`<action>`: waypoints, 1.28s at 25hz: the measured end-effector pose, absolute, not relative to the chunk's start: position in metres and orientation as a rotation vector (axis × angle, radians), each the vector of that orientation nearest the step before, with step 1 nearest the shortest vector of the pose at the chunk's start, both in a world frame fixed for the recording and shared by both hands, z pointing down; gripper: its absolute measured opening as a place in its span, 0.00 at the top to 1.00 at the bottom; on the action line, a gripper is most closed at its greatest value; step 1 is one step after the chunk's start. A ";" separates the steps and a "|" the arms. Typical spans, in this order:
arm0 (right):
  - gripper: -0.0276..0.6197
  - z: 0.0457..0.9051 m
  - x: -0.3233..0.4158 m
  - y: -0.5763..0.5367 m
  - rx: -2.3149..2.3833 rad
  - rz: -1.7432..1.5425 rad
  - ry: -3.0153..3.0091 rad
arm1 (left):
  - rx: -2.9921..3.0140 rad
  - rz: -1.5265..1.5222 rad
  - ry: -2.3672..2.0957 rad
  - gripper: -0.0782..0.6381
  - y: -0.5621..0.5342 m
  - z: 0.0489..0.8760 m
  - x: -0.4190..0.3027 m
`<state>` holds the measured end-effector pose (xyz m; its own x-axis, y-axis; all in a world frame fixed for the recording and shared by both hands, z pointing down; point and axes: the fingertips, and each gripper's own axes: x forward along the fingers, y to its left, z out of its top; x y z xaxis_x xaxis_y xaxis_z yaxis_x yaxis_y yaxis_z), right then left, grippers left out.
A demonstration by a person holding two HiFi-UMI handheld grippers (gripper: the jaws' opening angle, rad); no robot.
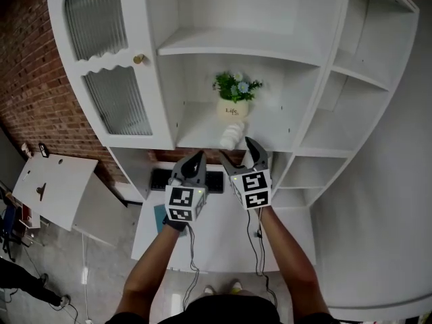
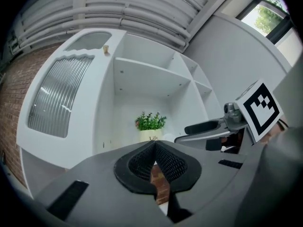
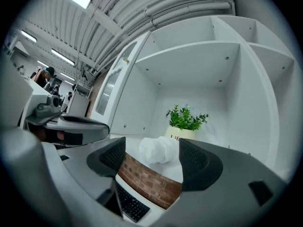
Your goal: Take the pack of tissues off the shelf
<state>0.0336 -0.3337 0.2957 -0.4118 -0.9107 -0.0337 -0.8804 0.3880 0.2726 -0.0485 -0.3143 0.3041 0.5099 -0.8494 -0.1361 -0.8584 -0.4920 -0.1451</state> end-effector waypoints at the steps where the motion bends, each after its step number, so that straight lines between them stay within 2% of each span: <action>1: 0.48 0.295 0.031 -0.338 1.615 -0.381 -2.510 | -2.557 0.070 1.461 0.87 -0.317 0.303 -0.048; 19: 0.48 0.302 0.034 -0.384 1.603 -0.315 -2.452 | -2.580 0.075 1.470 0.87 -0.334 0.308 -0.045; 27: 0.60 0.303 0.039 -0.385 1.594 -0.290 -2.457 | -2.584 0.081 1.464 0.87 -0.337 0.309 -0.041; 28: 0.67 0.303 0.040 -0.384 1.599 -0.296 -2.453 | -2.584 0.081 1.462 0.87 -0.337 0.309 -0.040; 32: 0.70 0.303 0.040 -0.384 1.597 -0.317 -2.446 | -2.589 0.083 1.462 0.87 -0.336 0.310 -0.037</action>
